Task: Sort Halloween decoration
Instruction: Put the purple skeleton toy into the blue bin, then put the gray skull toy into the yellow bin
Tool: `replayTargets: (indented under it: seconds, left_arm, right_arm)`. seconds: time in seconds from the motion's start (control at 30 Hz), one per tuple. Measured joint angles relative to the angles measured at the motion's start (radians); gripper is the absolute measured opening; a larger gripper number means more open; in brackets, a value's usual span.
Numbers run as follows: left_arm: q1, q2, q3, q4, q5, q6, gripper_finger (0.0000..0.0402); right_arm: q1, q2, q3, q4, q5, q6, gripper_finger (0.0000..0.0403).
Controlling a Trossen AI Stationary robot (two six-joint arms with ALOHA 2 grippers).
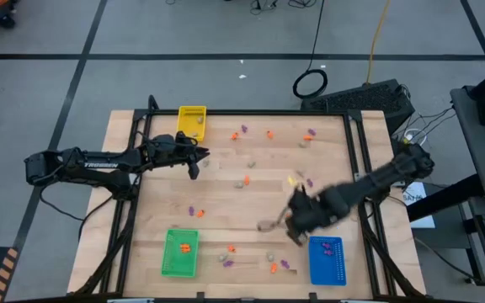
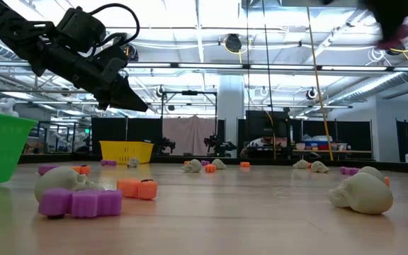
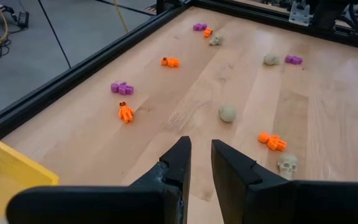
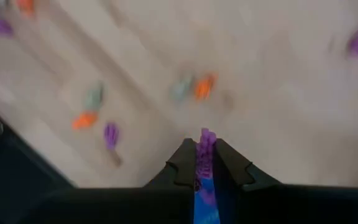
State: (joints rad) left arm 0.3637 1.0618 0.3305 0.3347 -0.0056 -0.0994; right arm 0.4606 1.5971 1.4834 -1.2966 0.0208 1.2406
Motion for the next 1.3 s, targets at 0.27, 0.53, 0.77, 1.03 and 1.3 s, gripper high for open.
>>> replayTargets:
  seconds: [0.27,0.53,0.77,1.03,1.3]
  left_arm:
    - [0.0,0.0,0.0,0.0,0.0,-0.001,0.006]
    - [0.0,0.0,0.0,-0.004,0.0,0.0,0.006]
    - [0.0,0.0,0.0,-0.008,0.0,0.0,0.006]
    - [0.0,0.0,0.0,-0.044,0.0,-0.024,0.006]
    - [0.0,0.0,0.0,-0.046,0.001,-0.018,0.006]
  right_arm:
    - [0.245,0.016,-0.123,0.013,-0.031,0.291,0.0009]
    - [0.259,0.016,-0.343,0.257,-0.118,0.226,0.0009]
    - [0.259,0.016,-0.486,0.498,-0.131,0.209,0.0009]
    - [0.259,0.016,-0.506,0.54,-0.13,0.16,0.0077]
    - [0.256,0.016,-0.376,0.29,-0.182,0.073,0.014]
